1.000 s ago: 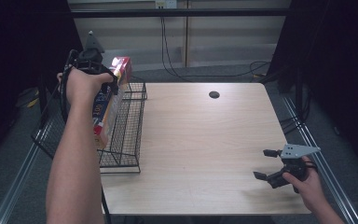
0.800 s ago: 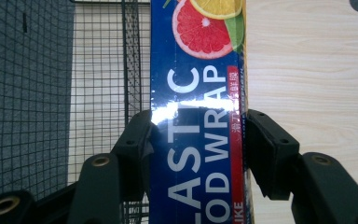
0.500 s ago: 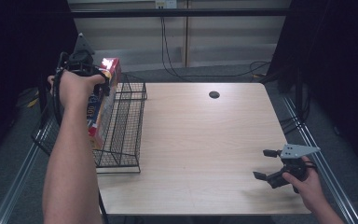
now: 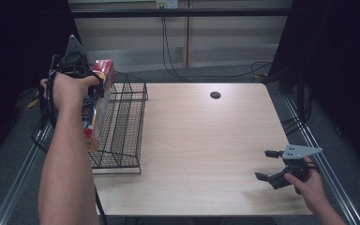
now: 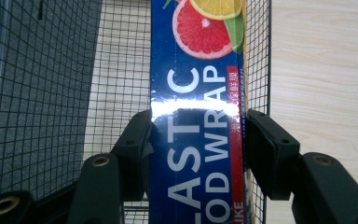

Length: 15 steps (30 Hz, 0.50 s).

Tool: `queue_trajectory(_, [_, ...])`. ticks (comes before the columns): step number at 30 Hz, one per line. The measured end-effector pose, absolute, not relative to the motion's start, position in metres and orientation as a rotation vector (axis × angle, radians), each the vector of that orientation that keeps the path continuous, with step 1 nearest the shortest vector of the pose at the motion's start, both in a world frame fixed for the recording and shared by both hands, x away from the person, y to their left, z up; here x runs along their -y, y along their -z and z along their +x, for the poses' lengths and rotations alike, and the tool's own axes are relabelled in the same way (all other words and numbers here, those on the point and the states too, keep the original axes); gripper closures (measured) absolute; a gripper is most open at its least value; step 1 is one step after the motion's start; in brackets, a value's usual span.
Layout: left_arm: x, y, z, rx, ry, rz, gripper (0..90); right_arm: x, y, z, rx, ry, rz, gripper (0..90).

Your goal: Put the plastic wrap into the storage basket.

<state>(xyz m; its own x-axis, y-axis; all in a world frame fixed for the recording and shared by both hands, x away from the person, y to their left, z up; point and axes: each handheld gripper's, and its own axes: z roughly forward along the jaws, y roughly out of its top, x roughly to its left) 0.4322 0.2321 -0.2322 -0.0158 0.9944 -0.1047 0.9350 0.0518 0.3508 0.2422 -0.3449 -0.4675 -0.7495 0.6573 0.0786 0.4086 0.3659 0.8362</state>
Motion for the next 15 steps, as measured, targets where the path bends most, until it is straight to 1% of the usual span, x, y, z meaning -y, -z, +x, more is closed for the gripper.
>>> queue_trajectory(5, [-0.24,0.232,0.431,-2.026,-0.263,1.945,46.6,0.345,0.468,0.242,-2.36,-1.331,0.946,2.3])
queue_trajectory(8, [-0.243,0.231,0.429,-2.043,-0.271,1.914,46.6,0.345,0.468,0.242,-2.374,-1.335,0.942,2.3])
queue_trajectory(10, [-0.245,0.23,0.429,-2.037,-0.276,1.937,46.6,0.345,0.468,0.242,-2.375,-1.336,0.938,2.3])
queue_trajectory(15, [-0.252,0.23,0.427,-2.047,-0.275,1.927,46.5,0.344,0.468,0.242,-2.368,-1.335,0.941,2.3])
